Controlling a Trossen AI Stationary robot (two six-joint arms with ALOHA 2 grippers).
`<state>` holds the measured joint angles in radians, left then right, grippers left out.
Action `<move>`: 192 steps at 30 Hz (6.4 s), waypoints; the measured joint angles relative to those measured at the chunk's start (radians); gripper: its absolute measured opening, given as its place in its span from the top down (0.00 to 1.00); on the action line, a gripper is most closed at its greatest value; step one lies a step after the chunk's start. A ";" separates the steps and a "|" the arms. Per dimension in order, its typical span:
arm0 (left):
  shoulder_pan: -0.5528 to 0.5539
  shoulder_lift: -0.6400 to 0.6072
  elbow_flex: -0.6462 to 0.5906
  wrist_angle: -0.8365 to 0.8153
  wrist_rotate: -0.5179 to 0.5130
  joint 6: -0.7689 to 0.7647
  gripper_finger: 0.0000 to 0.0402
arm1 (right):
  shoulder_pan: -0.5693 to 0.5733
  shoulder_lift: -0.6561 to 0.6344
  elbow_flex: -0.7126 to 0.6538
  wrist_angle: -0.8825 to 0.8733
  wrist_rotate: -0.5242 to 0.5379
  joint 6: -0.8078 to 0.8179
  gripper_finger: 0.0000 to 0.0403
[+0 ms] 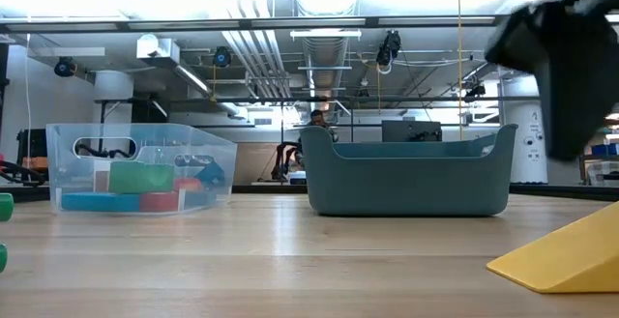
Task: Sort blocks by size
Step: Put the yellow triangular block into the transparent bin, then put the red square game piece into the blue bin
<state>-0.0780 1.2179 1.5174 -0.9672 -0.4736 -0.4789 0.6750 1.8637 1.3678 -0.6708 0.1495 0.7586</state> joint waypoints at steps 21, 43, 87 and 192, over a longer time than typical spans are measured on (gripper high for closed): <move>0.000 0.012 -0.001 0.006 0.000 0.000 0.54 | -0.017 0.128 0.002 0.105 -0.053 -0.032 0.51; -0.075 0.051 -0.001 0.018 0.316 0.364 0.54 | -0.174 -0.161 -0.005 0.032 -0.189 -0.055 0.69; -0.278 0.130 0.001 0.259 0.405 0.740 0.70 | -0.591 -0.257 -0.006 0.870 -0.654 -0.078 0.69; -0.758 0.219 0.079 -0.167 -0.330 -0.586 0.72 | 0.309 -0.272 -0.428 0.041 -0.278 1.506 0.39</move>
<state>-0.8360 1.4368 1.5967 -1.1343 -0.8032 -1.0645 0.9839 1.5913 0.9394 -0.6301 -0.1282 2.2647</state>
